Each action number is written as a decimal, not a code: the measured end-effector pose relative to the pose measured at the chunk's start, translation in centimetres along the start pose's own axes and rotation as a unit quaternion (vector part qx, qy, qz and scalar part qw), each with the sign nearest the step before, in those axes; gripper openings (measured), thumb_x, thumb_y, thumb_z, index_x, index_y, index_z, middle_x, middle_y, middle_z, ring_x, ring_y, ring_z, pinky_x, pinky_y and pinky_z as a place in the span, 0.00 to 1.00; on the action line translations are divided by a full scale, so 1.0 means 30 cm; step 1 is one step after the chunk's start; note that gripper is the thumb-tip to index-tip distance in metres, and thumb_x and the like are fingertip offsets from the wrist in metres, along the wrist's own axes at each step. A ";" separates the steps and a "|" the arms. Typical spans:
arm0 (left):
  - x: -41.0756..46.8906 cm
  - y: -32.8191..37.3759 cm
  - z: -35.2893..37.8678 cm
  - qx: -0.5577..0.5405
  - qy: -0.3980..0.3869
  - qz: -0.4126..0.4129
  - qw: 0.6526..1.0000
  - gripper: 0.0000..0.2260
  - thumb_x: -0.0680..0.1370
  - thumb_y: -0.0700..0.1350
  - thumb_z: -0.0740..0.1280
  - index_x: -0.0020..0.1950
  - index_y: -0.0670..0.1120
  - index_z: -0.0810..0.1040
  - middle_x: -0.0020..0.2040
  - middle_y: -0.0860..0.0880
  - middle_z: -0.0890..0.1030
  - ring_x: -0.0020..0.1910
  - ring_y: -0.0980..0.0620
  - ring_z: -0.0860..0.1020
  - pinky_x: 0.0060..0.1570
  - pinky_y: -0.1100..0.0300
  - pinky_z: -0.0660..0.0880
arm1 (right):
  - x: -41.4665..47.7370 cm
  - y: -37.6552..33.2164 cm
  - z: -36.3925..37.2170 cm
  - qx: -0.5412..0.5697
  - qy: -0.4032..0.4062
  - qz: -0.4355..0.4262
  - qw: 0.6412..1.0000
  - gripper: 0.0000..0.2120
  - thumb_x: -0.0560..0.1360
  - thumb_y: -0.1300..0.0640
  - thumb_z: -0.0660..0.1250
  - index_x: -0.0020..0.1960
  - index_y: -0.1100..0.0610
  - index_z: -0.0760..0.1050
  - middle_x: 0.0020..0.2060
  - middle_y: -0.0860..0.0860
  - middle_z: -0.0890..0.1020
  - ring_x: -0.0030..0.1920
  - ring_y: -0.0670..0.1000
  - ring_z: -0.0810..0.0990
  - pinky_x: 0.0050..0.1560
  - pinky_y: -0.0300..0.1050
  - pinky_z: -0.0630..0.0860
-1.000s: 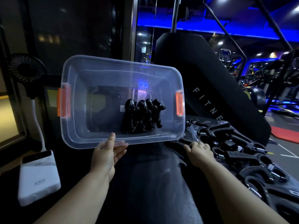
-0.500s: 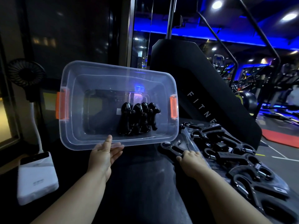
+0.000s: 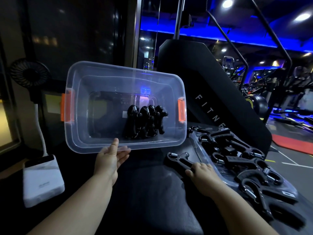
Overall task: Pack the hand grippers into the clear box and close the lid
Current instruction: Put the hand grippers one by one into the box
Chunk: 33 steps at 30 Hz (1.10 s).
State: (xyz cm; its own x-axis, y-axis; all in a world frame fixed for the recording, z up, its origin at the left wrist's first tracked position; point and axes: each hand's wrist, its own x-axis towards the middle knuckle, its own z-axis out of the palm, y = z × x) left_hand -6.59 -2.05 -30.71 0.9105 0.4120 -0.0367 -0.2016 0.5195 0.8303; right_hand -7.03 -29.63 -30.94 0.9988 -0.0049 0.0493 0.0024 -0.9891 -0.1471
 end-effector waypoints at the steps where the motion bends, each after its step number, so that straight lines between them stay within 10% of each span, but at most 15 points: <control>1: 0.000 0.000 -0.001 0.000 0.000 0.000 1.000 0.09 0.79 0.50 0.66 0.48 0.45 0.73 0.36 0.44 0.83 0.36 0.49 0.83 0.42 0.55 0.79 | -0.011 -0.003 0.000 0.001 0.000 -0.006 1.000 0.19 0.81 0.43 0.54 0.61 0.55 0.70 0.64 0.55 0.73 0.66 0.56 0.66 0.63 0.47 0.64; 21: 0.004 -0.007 -0.002 0.004 0.001 0.004 1.000 0.08 0.79 0.50 0.65 0.48 0.45 0.72 0.39 0.44 0.82 0.34 0.51 0.83 0.41 0.57 0.80 | -0.098 -0.045 -0.054 -0.003 -0.052 -0.126 0.991 0.15 0.79 0.44 0.60 0.58 0.54 0.72 0.58 0.52 0.76 0.61 0.53 0.71 0.57 0.44 0.68; 26: 0.014 -0.013 -0.005 0.007 0.004 0.004 1.000 0.09 0.79 0.50 0.66 0.48 0.45 0.73 0.38 0.45 0.83 0.34 0.51 0.84 0.40 0.57 0.80 | -0.060 -0.082 -0.090 0.049 -0.003 -0.072 0.996 0.14 0.74 0.39 0.64 0.50 0.49 0.76 0.47 0.48 0.80 0.47 0.51 0.79 0.46 0.45 0.77; 33: 0.011 -0.011 -0.010 0.007 0.002 0.001 1.000 0.09 0.78 0.51 0.66 0.49 0.45 0.73 0.38 0.46 0.83 0.36 0.50 0.84 0.40 0.57 0.80 | 0.075 -0.167 -0.058 0.037 0.015 0.022 0.999 0.25 0.76 0.34 0.54 0.50 0.55 0.75 0.50 0.55 0.79 0.54 0.58 0.78 0.48 0.47 0.73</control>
State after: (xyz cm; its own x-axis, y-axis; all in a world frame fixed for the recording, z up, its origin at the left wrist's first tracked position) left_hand -6.32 -1.86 -31.16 0.9084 0.4164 -0.0379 -0.1981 0.5084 0.8380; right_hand -4.89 -24.95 -28.39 0.9961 -0.0537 0.0701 -0.0368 -0.9741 -0.2229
